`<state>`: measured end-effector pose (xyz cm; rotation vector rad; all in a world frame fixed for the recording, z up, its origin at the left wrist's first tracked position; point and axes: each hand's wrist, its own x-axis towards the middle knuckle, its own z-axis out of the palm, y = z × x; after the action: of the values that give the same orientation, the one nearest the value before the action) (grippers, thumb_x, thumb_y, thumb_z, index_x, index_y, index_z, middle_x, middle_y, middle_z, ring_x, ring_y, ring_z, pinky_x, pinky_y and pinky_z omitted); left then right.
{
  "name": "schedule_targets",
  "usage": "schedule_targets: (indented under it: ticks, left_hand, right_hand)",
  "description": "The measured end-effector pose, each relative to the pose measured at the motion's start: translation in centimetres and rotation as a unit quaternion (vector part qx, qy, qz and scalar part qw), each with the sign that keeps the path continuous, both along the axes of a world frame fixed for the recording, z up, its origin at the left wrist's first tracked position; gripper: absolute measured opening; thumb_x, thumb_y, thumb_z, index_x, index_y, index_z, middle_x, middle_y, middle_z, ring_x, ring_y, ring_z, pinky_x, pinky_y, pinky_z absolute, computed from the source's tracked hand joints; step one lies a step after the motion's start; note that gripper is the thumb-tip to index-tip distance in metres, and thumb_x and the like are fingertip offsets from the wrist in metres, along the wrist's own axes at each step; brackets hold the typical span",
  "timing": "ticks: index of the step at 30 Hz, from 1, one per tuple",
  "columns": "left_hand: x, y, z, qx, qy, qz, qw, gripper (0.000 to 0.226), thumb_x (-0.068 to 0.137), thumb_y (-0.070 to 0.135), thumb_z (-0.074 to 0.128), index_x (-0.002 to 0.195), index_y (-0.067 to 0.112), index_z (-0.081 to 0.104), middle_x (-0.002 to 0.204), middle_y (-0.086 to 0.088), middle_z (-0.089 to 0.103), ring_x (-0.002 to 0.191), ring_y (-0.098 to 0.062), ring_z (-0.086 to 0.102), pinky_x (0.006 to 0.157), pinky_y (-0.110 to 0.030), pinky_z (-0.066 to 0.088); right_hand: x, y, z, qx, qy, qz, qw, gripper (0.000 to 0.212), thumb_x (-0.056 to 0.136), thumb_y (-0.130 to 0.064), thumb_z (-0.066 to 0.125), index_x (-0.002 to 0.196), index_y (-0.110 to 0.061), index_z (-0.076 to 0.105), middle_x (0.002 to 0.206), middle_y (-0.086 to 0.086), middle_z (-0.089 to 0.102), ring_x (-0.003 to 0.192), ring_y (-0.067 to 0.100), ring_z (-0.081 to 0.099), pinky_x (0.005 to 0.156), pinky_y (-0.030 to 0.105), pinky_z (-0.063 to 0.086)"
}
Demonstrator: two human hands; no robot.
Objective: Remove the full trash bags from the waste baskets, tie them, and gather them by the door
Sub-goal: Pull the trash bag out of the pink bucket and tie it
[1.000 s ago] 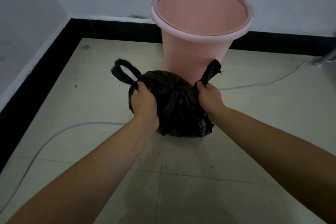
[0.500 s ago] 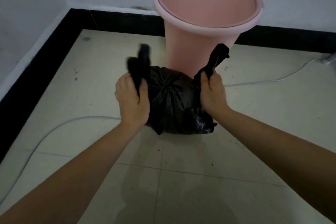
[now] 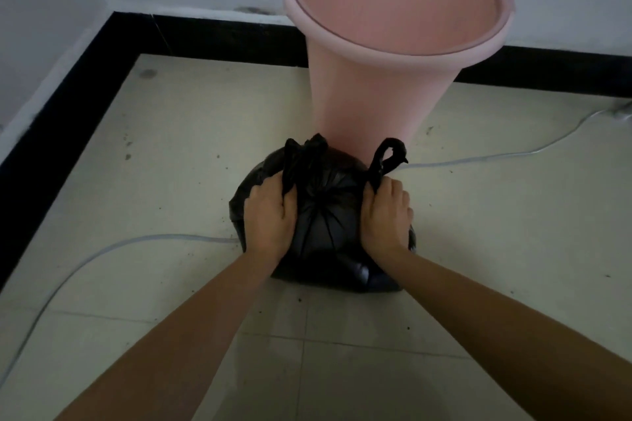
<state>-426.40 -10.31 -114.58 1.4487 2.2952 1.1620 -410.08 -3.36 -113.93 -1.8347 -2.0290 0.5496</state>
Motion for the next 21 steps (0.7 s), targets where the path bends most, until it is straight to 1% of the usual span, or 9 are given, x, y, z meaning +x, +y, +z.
schedule_targets:
  ticks: [3, 5, 8, 12, 14, 16, 18, 20, 21]
  left_hand:
    - [0.2, 0.5, -0.1, 0.000, -0.016, 0.020, 1.000, 0.048, 0.098, 0.037, 0.031, 0.096, 0.000, 0.061, 0.081, -0.018, 0.061, 0.074, -0.035, 0.058, 0.064, -0.050, 0.049]
    - [0.4, 0.5, -0.1, 0.000, -0.027, 0.021, 0.999, 0.049, 0.098, 0.039, 0.030, 0.093, 0.000, 0.059, 0.078, -0.016, 0.060, 0.071, -0.034, 0.058, 0.061, -0.047, 0.049]
    - [1.0, 0.0, 0.5, -0.005, -0.026, 0.011, 1.000, 0.045, 0.096, 0.038, 0.032, 0.089, 0.002, 0.058, 0.077, -0.015, 0.059, 0.069, -0.033, 0.057, 0.060, -0.042, 0.045]
    - [1.3, -0.5, 0.7, -0.053, 0.019, 0.011, 0.998, 0.039, 0.096, 0.031, 0.036, 0.086, 0.001, 0.058, 0.074, -0.019, 0.059, 0.066, -0.034, 0.058, 0.057, -0.045, 0.049]
    - [1.6, -1.1, 0.5, -0.073, 0.016, 0.000, 0.997, 0.025, 0.100, 0.017, 0.047, 0.082, 0.002, 0.056, 0.070, -0.019, 0.058, 0.063, -0.035, 0.058, 0.058, -0.050, 0.051]
    - [1.7, -1.7, 0.6, -0.089, -0.021, -0.019, 0.996, 0.021, 0.102, 0.011, 0.050, 0.085, 0.001, 0.056, 0.071, -0.016, 0.060, 0.065, -0.033, 0.060, 0.062, -0.049, 0.052]
    - [1.6, -2.0, 1.6, -0.085, -0.088, -0.026, 0.992, 0.024, 0.105, 0.015, 0.046, 0.091, 0.000, 0.059, 0.079, -0.015, 0.065, 0.071, -0.027, 0.063, 0.066, -0.037, 0.052]
    - [1.7, -2.2, 3.7, -0.060, -0.158, -0.018, 0.985, 0.027, 0.107, 0.020, 0.042, 0.098, 0.002, 0.061, 0.088, -0.011, 0.067, 0.073, -0.012, 0.061, 0.062, -0.015, 0.045]
    - [1.8, -2.1, 4.8, -0.044, -0.168, -0.009, 0.985, 0.028, 0.107, 0.023, 0.041, 0.099, 0.006, 0.061, 0.088, -0.007, 0.066, 0.073, -0.006, 0.058, 0.061, -0.012, 0.043]
  right_hand:
    - [-0.8, 0.1, 0.1, 0.009, 0.019, -0.002, 1.000, 0.030, 0.106, -0.027, 0.038, 0.114, -0.002, 0.053, 0.114, 0.020, 0.055, 0.106, 0.040, 0.050, 0.086, 0.051, 0.039]
    - [-0.8, -0.1, -0.1, 0.015, 0.007, 0.023, 1.000, 0.029, 0.105, -0.024, 0.039, 0.112, 0.000, 0.053, 0.113, 0.022, 0.054, 0.104, 0.041, 0.050, 0.084, 0.052, 0.041]
    - [0.1, -0.2, -0.8, 0.033, -0.031, 0.066, 0.997, 0.026, 0.103, -0.019, 0.042, 0.108, 0.004, 0.053, 0.111, 0.025, 0.053, 0.098, 0.043, 0.051, 0.078, 0.053, 0.042]
    - [-0.1, -0.7, -0.6, 0.023, -0.092, 0.086, 0.992, 0.031, 0.098, -0.020, 0.039, 0.103, 0.005, 0.056, 0.103, 0.027, 0.056, 0.086, 0.045, 0.056, 0.067, 0.050, 0.046]
    - [0.1, -0.9, -0.4, 0.013, -0.106, 0.094, 0.990, 0.032, 0.100, -0.022, 0.038, 0.107, 0.004, 0.057, 0.106, 0.026, 0.056, 0.091, 0.044, 0.056, 0.071, 0.051, 0.046]
    - [0.9, -0.5, 0.0, -0.023, -0.097, 0.117, 0.988, 0.030, 0.105, -0.023, 0.038, 0.115, 0.001, 0.053, 0.117, 0.022, 0.052, 0.103, 0.043, 0.052, 0.084, 0.053, 0.044]
    - [1.8, -0.1, 1.0, -0.059, -0.028, 0.120, 0.991, 0.031, 0.107, -0.026, 0.035, 0.113, -0.002, 0.052, 0.117, 0.020, 0.051, 0.107, 0.040, 0.051, 0.090, 0.052, 0.044]
    - [2.0, 0.1, 2.7, -0.069, 0.061, 0.092, 0.991, 0.033, 0.107, -0.029, 0.035, 0.109, -0.002, 0.054, 0.111, 0.019, 0.054, 0.105, 0.037, 0.052, 0.093, 0.053, 0.044]
    - [2.0, 0.2, 3.7, -0.057, 0.092, 0.079, 0.991, 0.033, 0.107, -0.030, 0.036, 0.106, -0.003, 0.055, 0.110, 0.018, 0.055, 0.105, 0.036, 0.052, 0.094, 0.052, 0.043]
